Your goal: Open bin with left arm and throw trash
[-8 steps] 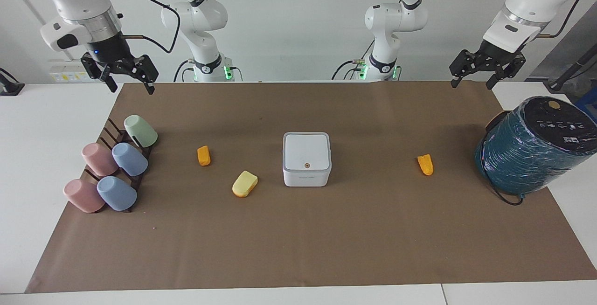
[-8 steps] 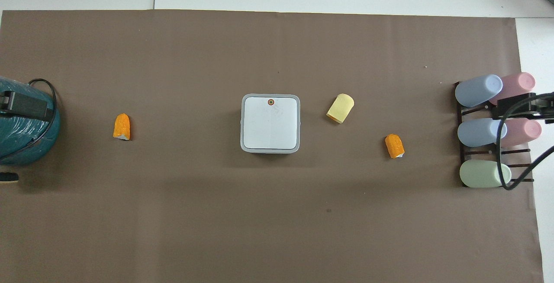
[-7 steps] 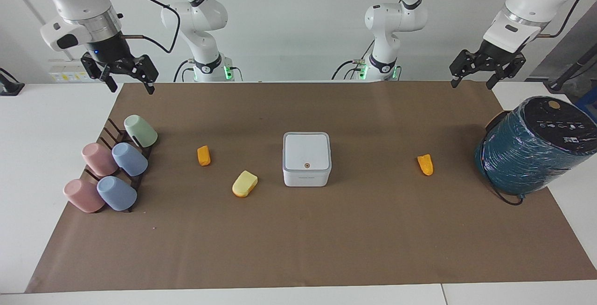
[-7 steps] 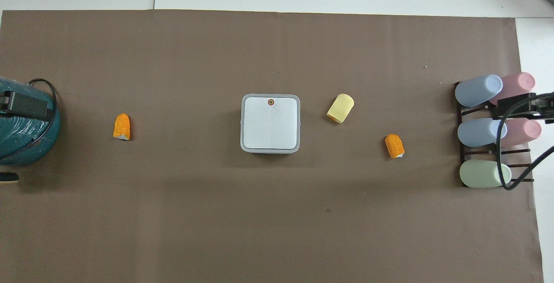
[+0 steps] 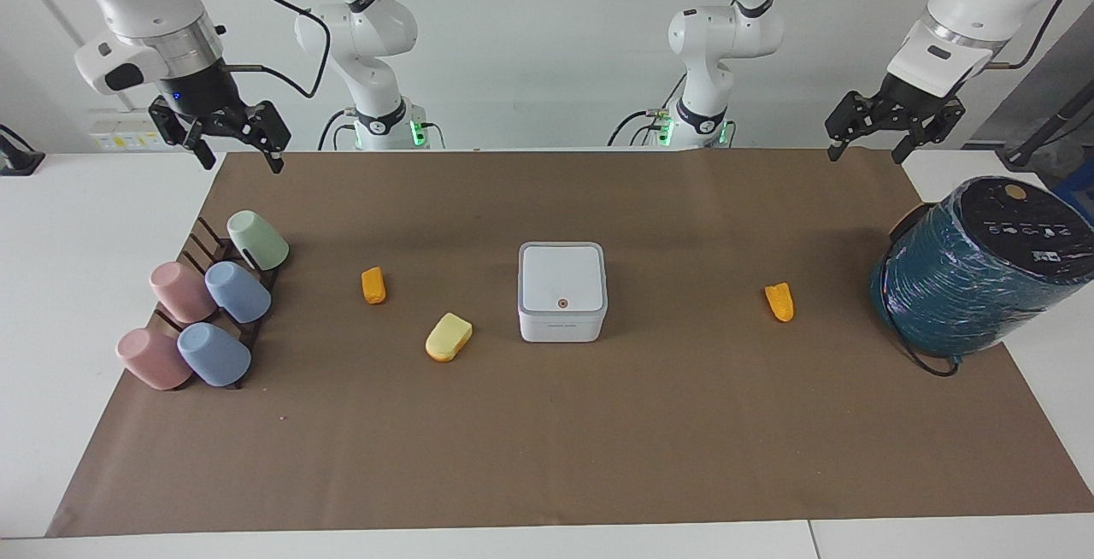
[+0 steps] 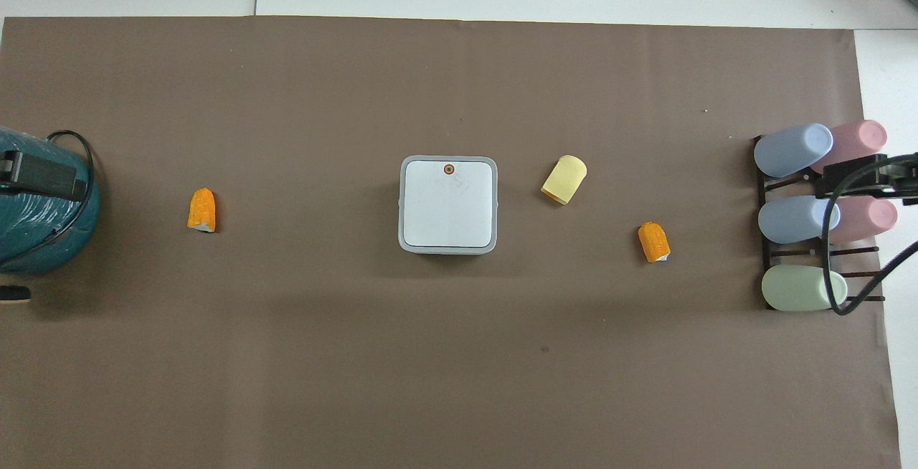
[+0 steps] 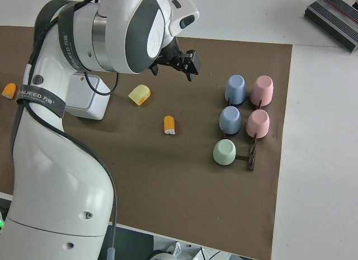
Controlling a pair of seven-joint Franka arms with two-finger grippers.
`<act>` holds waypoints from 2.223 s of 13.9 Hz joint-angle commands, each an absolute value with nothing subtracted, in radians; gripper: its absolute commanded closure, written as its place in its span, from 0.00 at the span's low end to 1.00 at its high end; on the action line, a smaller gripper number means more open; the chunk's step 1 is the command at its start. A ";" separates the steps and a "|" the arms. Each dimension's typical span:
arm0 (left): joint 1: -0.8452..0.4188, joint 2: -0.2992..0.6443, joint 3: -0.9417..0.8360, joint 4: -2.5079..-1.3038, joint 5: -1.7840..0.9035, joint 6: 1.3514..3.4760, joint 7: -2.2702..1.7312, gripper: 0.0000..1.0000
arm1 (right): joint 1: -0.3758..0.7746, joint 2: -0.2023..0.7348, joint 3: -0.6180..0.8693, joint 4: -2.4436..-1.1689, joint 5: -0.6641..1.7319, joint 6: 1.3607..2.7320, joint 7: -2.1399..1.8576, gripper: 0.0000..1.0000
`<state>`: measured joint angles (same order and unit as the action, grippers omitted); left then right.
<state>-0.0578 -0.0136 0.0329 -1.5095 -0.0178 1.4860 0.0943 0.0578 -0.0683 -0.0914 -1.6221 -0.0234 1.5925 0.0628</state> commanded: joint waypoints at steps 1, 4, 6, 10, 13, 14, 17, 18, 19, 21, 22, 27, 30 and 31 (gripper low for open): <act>-0.058 -0.031 0.034 -1.531 -0.018 1.493 0.087 0.00 | 0.049 -0.081 -0.086 -1.643 -0.015 1.612 0.075 0.00; -0.058 -0.031 0.034 -1.531 -0.018 1.491 0.087 0.00 | 0.049 -0.081 -0.084 -1.643 -0.015 1.612 0.075 0.00; -0.074 -0.028 0.019 -1.526 -0.018 1.514 0.089 0.00 | 0.051 -0.084 -0.084 -1.652 -0.015 1.612 0.078 0.00; -0.161 -0.032 0.002 -1.567 -0.018 1.629 0.083 0.00 | 0.051 -0.117 -0.084 -1.718 -0.015 1.651 0.075 0.00; -0.254 -0.066 -0.002 -1.661 -0.018 1.735 0.037 0.00 | 0.051 -0.117 -0.084 -1.727 -0.015 1.666 0.072 0.00; -0.294 -0.061 0.002 -1.687 -0.018 1.776 0.017 0.00 | 0.051 -0.118 -0.084 -1.732 -0.015 1.672 0.072 0.00; -0.383 -0.032 -0.002 -1.741 -0.018 1.902 -0.095 0.11 | 0.051 -0.118 -0.084 -1.736 -0.015 1.677 0.069 0.00; -0.414 -0.016 -0.002 -1.759 -0.018 1.951 -0.122 0.23 | 0.051 -0.117 -0.084 -1.736 -0.015 1.677 0.069 0.00; -0.435 0.000 -0.002 -1.772 -0.018 2.000 -0.147 0.29 | 0.051 -0.118 -0.084 -1.736 -0.015 1.677 0.069 0.00; -0.480 0.052 -0.002 -1.779 -0.018 2.061 -0.198 0.46 | 0.051 -0.118 -0.084 -1.738 -0.015 1.678 0.069 0.00; -0.500 0.072 -0.002 -1.781 -0.018 2.101 -0.227 0.61 | 0.051 -0.118 -0.084 -1.736 -0.015 1.678 0.069 0.00; -0.557 0.161 -0.003 -1.784 -0.018 2.281 -0.359 1.00 | 0.067 -0.115 -0.084 -1.753 -0.014 1.727 0.075 0.00; -0.568 0.208 -0.006 -1.789 -0.031 2.423 -0.371 1.00 | 0.092 -0.110 -0.084 -1.831 -0.014 1.860 0.130 0.00; -0.590 0.222 -0.006 -1.787 -0.031 2.457 -0.373 1.00 | 0.121 -0.104 -0.084 -1.860 -0.012 1.918 0.129 0.00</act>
<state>-0.5494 0.1994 -0.0201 -1.7769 -0.0190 2.3716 -0.3552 0.0915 -0.0861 -0.0873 -1.7784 -0.0213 1.8186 0.0981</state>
